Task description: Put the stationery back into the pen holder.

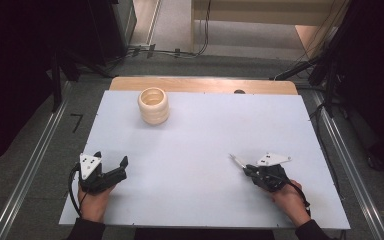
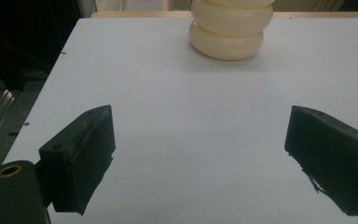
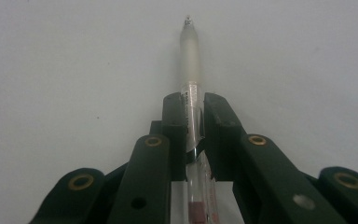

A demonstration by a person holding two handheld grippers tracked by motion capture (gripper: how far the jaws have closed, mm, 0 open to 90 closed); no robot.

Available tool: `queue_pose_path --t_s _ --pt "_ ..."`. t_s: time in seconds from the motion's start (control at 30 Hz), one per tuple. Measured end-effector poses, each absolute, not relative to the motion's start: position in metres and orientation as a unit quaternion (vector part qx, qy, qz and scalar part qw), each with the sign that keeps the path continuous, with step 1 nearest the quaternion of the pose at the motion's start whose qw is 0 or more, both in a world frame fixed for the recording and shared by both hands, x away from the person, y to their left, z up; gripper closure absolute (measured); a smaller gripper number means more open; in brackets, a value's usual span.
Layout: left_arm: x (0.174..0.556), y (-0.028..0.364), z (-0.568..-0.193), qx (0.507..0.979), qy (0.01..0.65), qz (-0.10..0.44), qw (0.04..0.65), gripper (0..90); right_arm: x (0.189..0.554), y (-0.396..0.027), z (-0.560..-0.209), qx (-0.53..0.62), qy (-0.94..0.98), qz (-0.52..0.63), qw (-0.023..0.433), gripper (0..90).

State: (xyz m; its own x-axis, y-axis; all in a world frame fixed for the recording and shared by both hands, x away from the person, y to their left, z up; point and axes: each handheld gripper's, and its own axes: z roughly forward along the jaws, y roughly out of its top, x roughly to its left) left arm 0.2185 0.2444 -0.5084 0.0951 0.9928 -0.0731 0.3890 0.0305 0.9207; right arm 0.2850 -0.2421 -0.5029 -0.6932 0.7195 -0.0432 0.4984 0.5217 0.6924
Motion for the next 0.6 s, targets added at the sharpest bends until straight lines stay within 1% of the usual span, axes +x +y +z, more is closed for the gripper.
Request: queue_pose_path --t_s 0.17,0.33,0.6 --pt "0.219 0.244 -0.509 0.603 0.573 0.351 0.43 9.2 0.285 -0.239 -0.493 0.347 0.854 0.346 0.174 77.3" --pt "0.219 0.243 -0.509 0.604 0.573 0.351 0.429 9.1 0.288 -0.233 -0.486 0.342 0.853 0.353 0.175 77.3" --pt "0.22 0.243 -0.509 0.605 0.572 0.349 0.43 9.2 0.3 -0.21 -0.475 0.328 0.858 0.358 0.168 77.3"
